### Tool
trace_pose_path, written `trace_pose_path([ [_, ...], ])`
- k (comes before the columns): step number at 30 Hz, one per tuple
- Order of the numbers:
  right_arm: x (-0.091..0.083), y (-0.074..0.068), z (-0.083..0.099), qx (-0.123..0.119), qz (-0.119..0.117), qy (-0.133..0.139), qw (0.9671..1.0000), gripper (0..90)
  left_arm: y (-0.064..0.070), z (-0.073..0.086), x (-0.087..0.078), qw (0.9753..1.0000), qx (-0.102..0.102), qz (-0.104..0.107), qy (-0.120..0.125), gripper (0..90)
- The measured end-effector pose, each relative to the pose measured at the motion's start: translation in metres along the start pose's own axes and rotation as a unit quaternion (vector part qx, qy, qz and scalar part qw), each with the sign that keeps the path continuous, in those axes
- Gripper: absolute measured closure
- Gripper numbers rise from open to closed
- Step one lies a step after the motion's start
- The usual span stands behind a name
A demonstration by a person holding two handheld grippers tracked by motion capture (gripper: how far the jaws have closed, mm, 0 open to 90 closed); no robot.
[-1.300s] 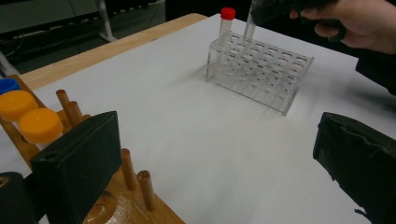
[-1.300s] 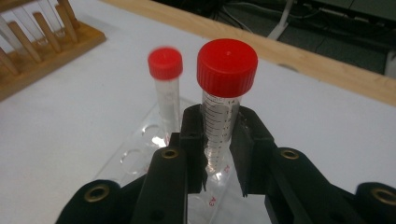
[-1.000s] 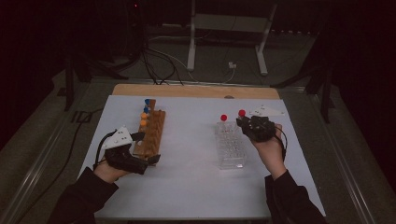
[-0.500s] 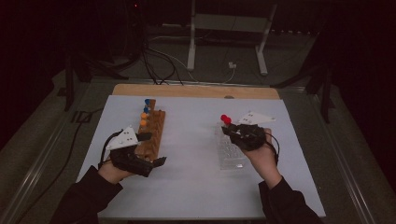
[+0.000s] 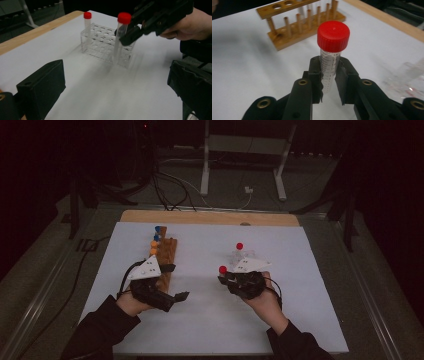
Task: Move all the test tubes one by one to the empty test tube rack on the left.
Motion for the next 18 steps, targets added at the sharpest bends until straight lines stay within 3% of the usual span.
trace_pose_path([
  [13,0.007,-0.024,0.008,-0.013,-0.039,-0.008,0.9991,75.0,0.014,-0.016,0.024,0.9993,0.018,0.031,0.006,6.5],
  [18,0.009,-0.029,0.009,-0.016,-0.048,-0.009,0.9987,75.0,0.018,-0.02,0.035,0.9987,0.029,0.042,0.007,15.9],
])
Point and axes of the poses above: each handheld gripper's, and its own axes: x roughly forward along the jaws, z roughly out of its underside, y roughly to its right, the point moved 4 cm from there along x, roughly forward along the jaws, and after that the axes turned 1 degree about y, right-handed, at the moved point
